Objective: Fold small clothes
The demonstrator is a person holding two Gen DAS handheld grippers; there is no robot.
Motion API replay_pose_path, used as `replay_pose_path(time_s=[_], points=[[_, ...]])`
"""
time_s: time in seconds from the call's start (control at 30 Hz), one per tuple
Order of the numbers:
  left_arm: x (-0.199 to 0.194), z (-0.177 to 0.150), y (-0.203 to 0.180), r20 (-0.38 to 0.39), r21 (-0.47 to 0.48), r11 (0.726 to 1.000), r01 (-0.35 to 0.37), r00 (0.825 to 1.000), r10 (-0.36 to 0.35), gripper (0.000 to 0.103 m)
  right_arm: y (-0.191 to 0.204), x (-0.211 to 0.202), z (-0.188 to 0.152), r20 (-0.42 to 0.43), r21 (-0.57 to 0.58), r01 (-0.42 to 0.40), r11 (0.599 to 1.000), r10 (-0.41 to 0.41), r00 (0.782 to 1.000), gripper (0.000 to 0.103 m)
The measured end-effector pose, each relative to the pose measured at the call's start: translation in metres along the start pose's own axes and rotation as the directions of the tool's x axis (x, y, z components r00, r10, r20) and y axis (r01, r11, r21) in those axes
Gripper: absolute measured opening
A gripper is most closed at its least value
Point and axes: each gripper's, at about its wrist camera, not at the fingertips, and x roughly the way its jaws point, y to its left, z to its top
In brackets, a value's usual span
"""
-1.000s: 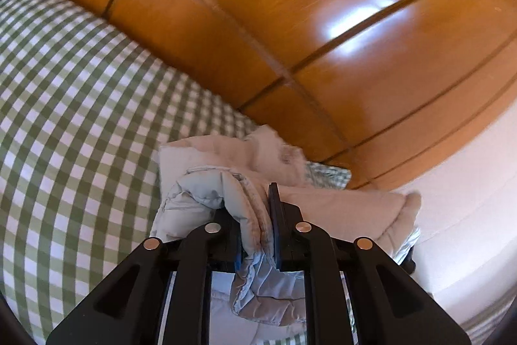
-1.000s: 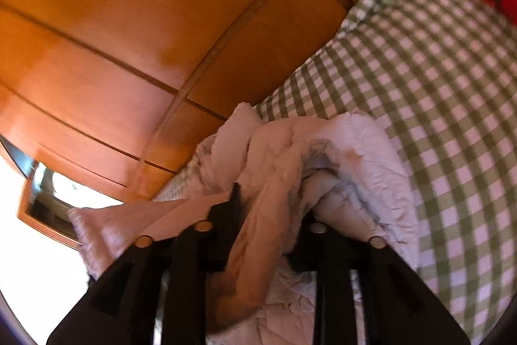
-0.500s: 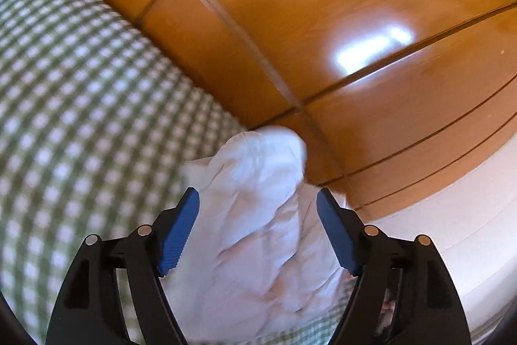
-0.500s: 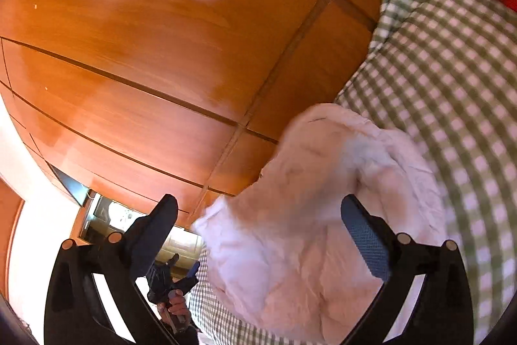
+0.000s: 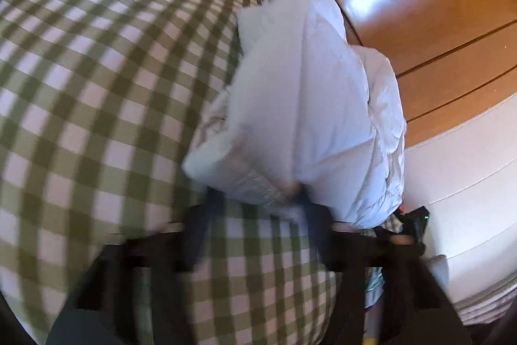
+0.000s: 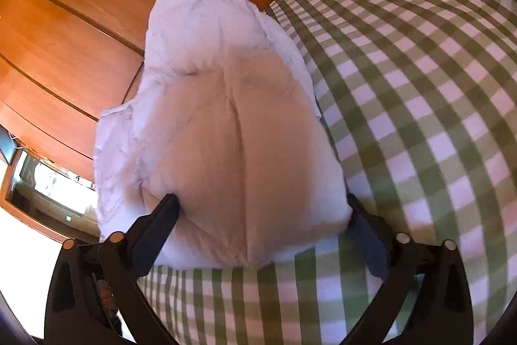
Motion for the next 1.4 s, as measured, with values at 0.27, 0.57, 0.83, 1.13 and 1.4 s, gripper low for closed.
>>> replay_pose_path(time_s=[0.27,0.57,0.83,1.13,1.4], points=[[-0.026,-0.017,-0.023,0.05,0.035,0.999,0.001,0.999,-0.003,0.0,0.006,-0.018,0.001,-0.002,0.001,0.001,1.0,-0.001,1.0,0.039],[-0.068,-0.065,-0.026,0.054,0.094,0.995,-0.009,0.999,0.004,0.0,0.019,-0.059,-0.036,-0.03,-0.062,0.021,0.998,-0.023,0.999,0.037],[-0.104,-0.139,-0.032,0.028,0.103,0.995,-0.014,1.0,0.011,0.0,0.013,-0.102,-0.092,-0.063,-0.077,0.045,0.996,-0.05,0.997,0.037],[-0.146,-0.159,-0.036,0.067,0.127,0.988,-0.093,0.994,0.085,0.036,0.027,-0.134,-0.101,-0.003,-0.119,0.119,0.986,-0.12,0.993,0.083],[-0.148,-0.097,-0.043,0.218,0.151,0.98,-0.131,0.971,0.096,0.068,0.066,-0.127,-0.044,0.152,-0.166,0.223,0.961,-0.199,0.968,0.089]])
